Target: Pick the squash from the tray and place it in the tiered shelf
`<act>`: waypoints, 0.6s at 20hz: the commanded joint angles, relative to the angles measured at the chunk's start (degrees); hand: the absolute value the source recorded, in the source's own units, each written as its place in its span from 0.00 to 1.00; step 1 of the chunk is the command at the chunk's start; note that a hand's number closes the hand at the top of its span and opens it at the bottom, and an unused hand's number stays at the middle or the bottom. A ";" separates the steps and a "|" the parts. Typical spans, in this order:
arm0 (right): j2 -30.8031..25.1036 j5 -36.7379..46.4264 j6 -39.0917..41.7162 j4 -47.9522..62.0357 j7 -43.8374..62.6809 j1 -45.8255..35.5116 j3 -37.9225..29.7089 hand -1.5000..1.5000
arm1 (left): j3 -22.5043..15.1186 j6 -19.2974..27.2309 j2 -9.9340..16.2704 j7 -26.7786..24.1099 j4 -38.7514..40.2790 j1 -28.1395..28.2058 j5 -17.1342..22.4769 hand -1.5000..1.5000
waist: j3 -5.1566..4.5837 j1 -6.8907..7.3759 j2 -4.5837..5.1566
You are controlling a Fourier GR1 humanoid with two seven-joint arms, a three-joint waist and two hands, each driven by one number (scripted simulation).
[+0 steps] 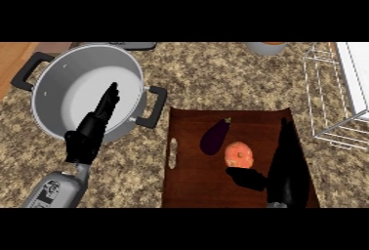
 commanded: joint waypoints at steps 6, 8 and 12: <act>10.51 7.93 8.17 3.72 12.55 -2.12 -0.53 0.00 | 0.95 -1.10 -0.89 -0.62 3.26 0.05 -0.67 0.50 | -0.12 -0.53 0.32; 10.58 8.59 10.46 0.64 11.32 0.73 -1.95 0.00 | 1.33 -1.43 -0.18 0.97 0.90 0.90 -0.33 0.50 | -0.08 -0.76 0.11; 10.65 6.73 10.17 6.49 12.41 -5.13 -3.00 0.00 | 1.24 -1.91 -1.18 -0.28 2.26 0.80 -1.03 0.50 | -0.08 -0.09 0.31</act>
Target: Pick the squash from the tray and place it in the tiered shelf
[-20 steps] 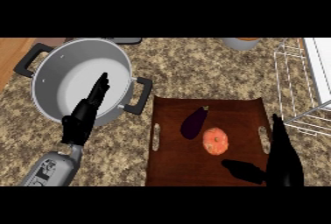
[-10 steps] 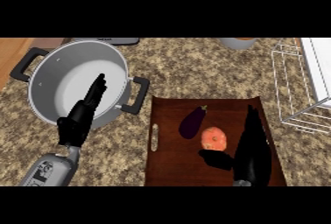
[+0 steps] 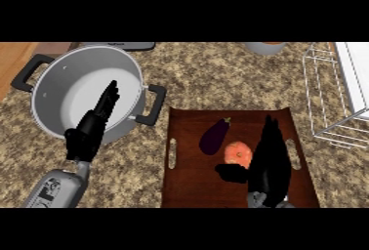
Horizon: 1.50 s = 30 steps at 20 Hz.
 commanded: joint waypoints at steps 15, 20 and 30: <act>1.10 -2.39 1.86 8.53 8.38 -2.55 -4.91 0.00 | 0.16 -1.87 -1.82 1.71 -0.43 1.63 -1.85 0.50 | -0.29 0.08 0.31; 1.10 -2.51 -0.37 11.41 10.85 -4.26 -3.00 0.00 | 1.15 -3.14 -2.28 -0.60 1.55 2.21 -1.63 0.50 | -0.31 0.36 0.42; 1.10 -5.55 -4.37 15.83 5.90 -3.35 -3.19 0.00 | 3.86 -4.66 -2.28 0.99 2.01 1.30 -1.76 0.50 | -0.28 0.13 0.38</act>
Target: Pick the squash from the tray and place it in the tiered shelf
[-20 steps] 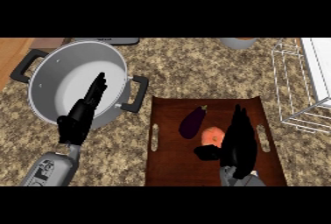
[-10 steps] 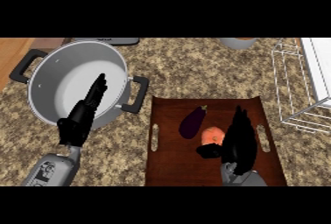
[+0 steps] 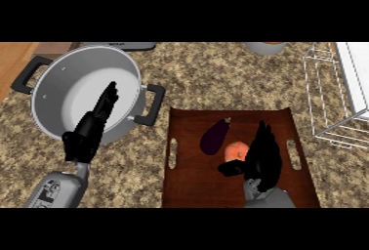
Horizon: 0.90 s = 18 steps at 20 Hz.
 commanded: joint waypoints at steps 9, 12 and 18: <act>0.42 -2.70 0.59 4.64 7.48 -2.80 0.61 1.00 | 1.68 -1.01 -0.89 0.84 0.65 2.60 -1.57 0.50 | -0.41 -0.01 0.31; 0.41 -0.22 -1.97 8.92 7.03 -1.78 5.26 1.00 | 1.62 -1.83 -2.53 3.36 1.63 -0.95 -1.38 0.50 | -0.39 -0.08 0.37; 0.40 2.41 -4.50 5.89 5.61 0.15 4.39 1.00 | 2.12 -2.45 -2.52 0.16 2.25 2.94 -3.29 0.50 | -0.40 -0.18 0.33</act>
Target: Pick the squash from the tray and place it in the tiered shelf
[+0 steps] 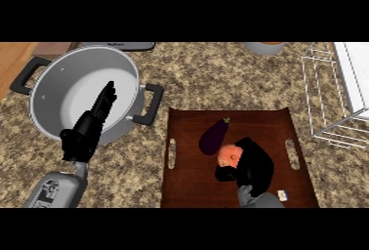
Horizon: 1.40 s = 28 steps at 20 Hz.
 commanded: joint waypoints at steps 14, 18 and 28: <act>-22.41 -15.37 14.77 -16.24 -50.55 4.55 22.01 1.00 | -1.63 -1.39 -1.42 0.04 0.09 0.01 -0.28 0.50 | 0.78 3.37 0.96; -27.74 -21.18 16.12 -23.25 -61.16 5.16 22.35 1.00 | -1.74 -0.82 -1.79 0.42 0.21 0.06 -0.55 0.50 | 0.74 1.61 0.67; -42.37 -37.64 17.58 -35.47 -79.84 6.03 8.33 1.00 | 0.75 0.57 -0.51 0.53 -0.84 2.28 -0.31 0.50 | 0.61 -2.35 0.68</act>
